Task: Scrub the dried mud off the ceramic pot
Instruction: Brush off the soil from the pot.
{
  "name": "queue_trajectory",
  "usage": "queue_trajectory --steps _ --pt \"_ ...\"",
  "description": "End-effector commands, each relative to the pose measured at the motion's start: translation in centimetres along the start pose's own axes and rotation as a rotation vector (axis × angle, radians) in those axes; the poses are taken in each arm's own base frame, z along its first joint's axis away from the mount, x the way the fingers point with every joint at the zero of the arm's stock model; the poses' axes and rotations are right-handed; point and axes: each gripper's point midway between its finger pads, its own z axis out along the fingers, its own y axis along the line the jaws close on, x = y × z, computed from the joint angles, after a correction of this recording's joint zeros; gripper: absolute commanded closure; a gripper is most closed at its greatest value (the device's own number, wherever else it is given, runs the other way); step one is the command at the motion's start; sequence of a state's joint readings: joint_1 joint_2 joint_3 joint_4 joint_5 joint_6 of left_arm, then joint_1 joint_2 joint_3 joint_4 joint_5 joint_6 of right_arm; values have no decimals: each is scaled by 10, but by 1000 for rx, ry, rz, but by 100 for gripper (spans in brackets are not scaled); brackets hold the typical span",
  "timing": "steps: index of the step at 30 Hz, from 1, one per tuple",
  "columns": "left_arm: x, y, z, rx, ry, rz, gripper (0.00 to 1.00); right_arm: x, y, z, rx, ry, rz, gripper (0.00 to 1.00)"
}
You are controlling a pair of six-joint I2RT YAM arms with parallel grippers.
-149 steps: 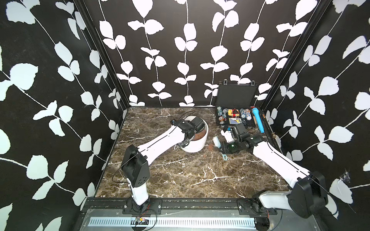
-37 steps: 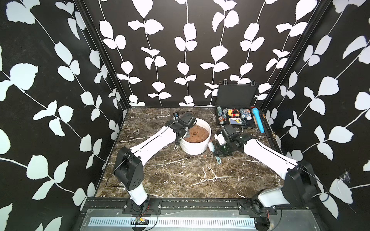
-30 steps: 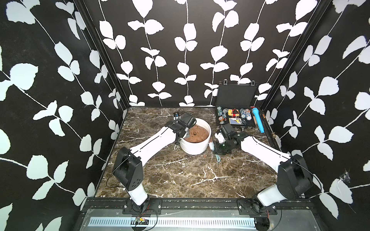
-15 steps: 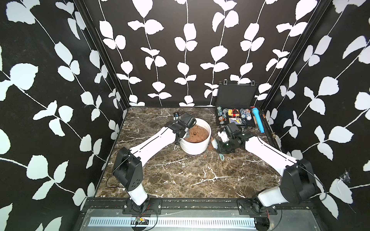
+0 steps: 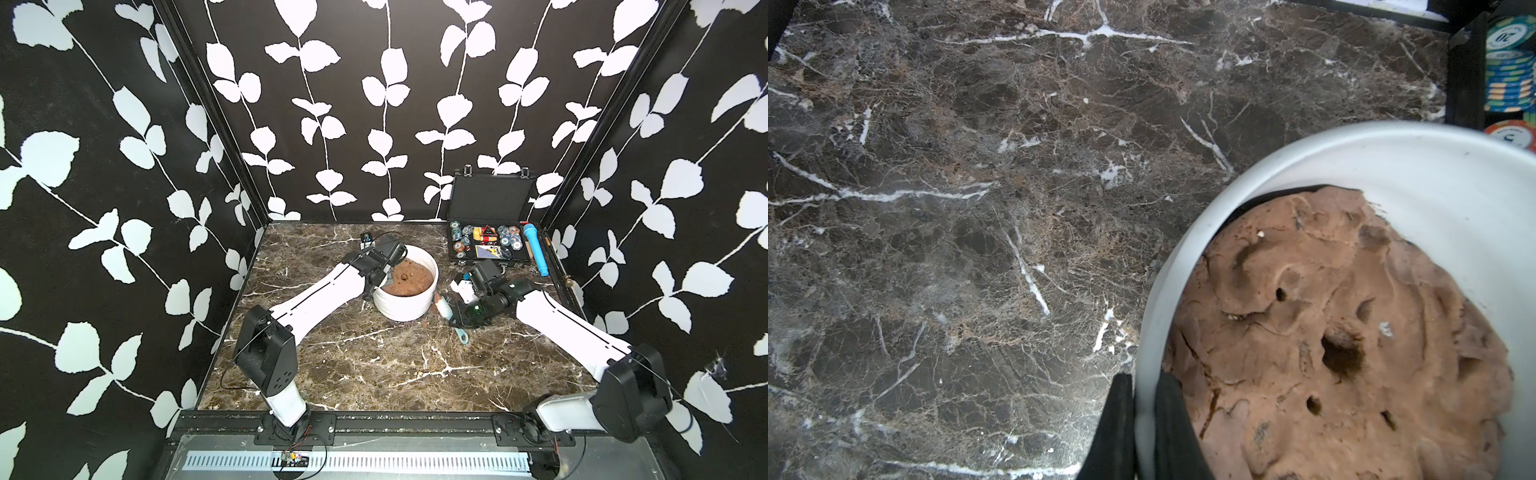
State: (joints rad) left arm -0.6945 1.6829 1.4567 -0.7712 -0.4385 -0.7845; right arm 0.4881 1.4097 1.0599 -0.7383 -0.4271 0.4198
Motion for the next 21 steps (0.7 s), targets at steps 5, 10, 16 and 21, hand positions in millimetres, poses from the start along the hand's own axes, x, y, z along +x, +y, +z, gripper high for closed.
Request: queue_trajectory --steps 5,10,16,21 --pt "40 10 39 -51 132 29 100 -42 15 7 -77 -105 14 100" --pt "41 8 41 -44 138 35 100 -56 3 12 -50 -136 47 100" --pt "44 9 43 -43 144 38 100 -66 -11 23 -15 -128 67 100" --pt "46 10 43 -43 147 39 100 -64 -28 25 41 -117 81 100"
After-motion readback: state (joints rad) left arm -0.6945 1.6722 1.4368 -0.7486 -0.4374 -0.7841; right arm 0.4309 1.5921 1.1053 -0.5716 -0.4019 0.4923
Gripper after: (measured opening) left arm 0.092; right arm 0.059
